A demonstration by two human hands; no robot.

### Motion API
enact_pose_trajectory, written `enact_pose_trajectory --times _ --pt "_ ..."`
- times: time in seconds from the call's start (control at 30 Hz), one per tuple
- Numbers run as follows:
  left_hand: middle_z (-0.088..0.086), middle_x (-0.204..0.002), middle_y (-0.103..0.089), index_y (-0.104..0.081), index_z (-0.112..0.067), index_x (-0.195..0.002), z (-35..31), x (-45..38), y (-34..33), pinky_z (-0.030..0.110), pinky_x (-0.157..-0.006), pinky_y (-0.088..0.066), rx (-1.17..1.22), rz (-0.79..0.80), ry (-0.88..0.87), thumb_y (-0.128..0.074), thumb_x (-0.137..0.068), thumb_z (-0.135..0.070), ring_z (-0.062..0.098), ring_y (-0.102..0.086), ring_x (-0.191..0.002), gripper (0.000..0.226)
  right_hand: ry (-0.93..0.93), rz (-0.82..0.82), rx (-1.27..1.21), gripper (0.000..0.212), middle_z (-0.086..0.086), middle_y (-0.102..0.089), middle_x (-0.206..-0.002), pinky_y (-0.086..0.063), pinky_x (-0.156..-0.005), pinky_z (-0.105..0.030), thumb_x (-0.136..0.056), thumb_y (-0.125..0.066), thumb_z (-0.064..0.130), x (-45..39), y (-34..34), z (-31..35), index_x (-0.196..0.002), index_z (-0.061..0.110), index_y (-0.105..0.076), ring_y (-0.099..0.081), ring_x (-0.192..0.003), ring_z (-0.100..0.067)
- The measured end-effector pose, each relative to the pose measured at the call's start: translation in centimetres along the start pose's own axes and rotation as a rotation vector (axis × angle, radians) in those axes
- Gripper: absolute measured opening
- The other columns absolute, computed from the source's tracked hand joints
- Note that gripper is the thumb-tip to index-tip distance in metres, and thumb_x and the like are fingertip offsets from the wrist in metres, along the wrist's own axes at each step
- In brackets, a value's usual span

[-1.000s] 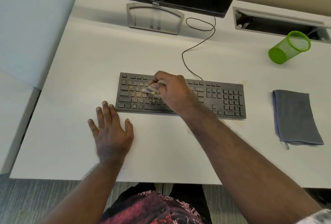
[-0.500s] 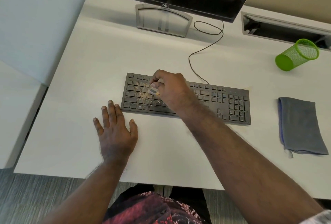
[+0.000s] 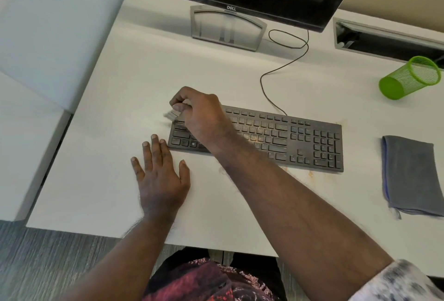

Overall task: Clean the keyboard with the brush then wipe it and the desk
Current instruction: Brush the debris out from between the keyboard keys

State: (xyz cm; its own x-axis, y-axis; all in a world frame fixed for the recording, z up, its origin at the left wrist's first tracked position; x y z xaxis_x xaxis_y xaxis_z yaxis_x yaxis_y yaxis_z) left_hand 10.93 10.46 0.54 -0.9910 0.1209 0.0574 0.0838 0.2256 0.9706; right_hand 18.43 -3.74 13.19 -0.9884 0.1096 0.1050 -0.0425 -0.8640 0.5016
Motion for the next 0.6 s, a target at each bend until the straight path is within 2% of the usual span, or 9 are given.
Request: enact_pose_trajectory --times 0.07,0.17,0.3,0.37,0.43,0.6 --pt "0.012 -0.17 -0.013 -0.027 -0.001 -0.159 0.0 0.0 0.0 0.061 -0.124 -0.009 0.0 -0.001 0.001 -0.031 -0.096 -0.045 0.032 -0.011 -0.157 0.076 0.004 -0.031 0.042 0.009 0.016 -0.063 -0.077 -0.041 -0.054 -0.011 -0.096 -0.06 0.015 0.1 0.7 0.1 -0.092 0.017 -0.067 -0.056 -0.062 0.012" --pt "0.013 -0.17 -0.015 -0.028 -0.001 -0.158 0.0 0.0 0.0 0.061 -0.124 -0.01 -0.001 -0.011 -0.005 -0.031 -0.096 -0.045 0.032 -0.013 -0.157 0.076 -0.011 -0.054 0.15 0.007 0.014 -0.065 -0.079 -0.037 -0.046 -0.007 -0.096 -0.06 0.018 0.5 2.7 -0.1 -0.095 0.02 -0.067 -0.056 -0.062 0.011" --pt "0.014 -0.169 -0.017 -0.029 0.0 -0.158 0.0 0.0 0.0 0.061 -0.124 -0.01 0.004 -0.023 -0.007 -0.032 -0.096 -0.045 0.033 -0.015 -0.156 0.076 -0.032 -0.046 0.387 0.012 0.013 -0.066 -0.08 -0.047 -0.053 -0.023 -0.098 -0.056 0.027 0.9 3.7 -0.3 -0.098 0.025 -0.067 -0.059 -0.071 -0.004" --pt "0.014 -0.169 -0.017 -0.029 0.0 -0.158 0.0 0.0 0.0 0.061 -0.124 -0.01 0.0 -0.021 -0.009 -0.031 -0.096 -0.045 0.033 -0.014 -0.157 0.076 -0.01 -0.013 0.339 0.012 0.015 -0.063 -0.077 -0.05 -0.054 -0.025 -0.098 -0.056 0.025 0.8 2.9 -0.2 -0.099 0.023 -0.068 -0.058 -0.068 -0.001" --pt "0.013 -0.17 -0.014 -0.027 -0.001 -0.158 0.0 0.0 0.0 0.061 -0.125 -0.009 -0.002 -0.011 -0.008 -0.03 -0.096 -0.045 0.032 -0.012 -0.157 0.076 0.005 0.021 0.295 0.01 0.019 -0.056 -0.071 -0.043 -0.05 -0.02 -0.098 -0.057 0.024 0.7 1.8 -0.1 -0.099 0.022 -0.067 -0.053 -0.061 0.005" --pt "0.012 -0.17 -0.012 -0.025 -0.001 -0.159 0.1 0.0 0.0 0.06 -0.125 -0.008 -0.004 -0.007 -0.003 -0.029 -0.097 -0.046 0.031 -0.009 -0.158 0.077 -0.001 -0.003 0.112 0.008 0.016 -0.064 -0.078 -0.037 -0.05 -0.008 -0.096 -0.06 0.019 0.3 0.5 -0.3 -0.094 0.019 -0.068 -0.056 -0.063 0.012"
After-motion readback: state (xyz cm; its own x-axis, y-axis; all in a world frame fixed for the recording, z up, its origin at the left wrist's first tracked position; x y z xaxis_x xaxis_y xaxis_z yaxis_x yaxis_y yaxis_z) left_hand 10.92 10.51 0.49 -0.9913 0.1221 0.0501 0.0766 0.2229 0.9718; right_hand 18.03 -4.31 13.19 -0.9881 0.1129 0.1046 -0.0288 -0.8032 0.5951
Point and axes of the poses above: each hand's wrist, its own x-axis away from the middle knuckle, its own y-axis out of the back of the hand, z = x × y, the point moved 3 cm from there along -x, towards the middle knuckle
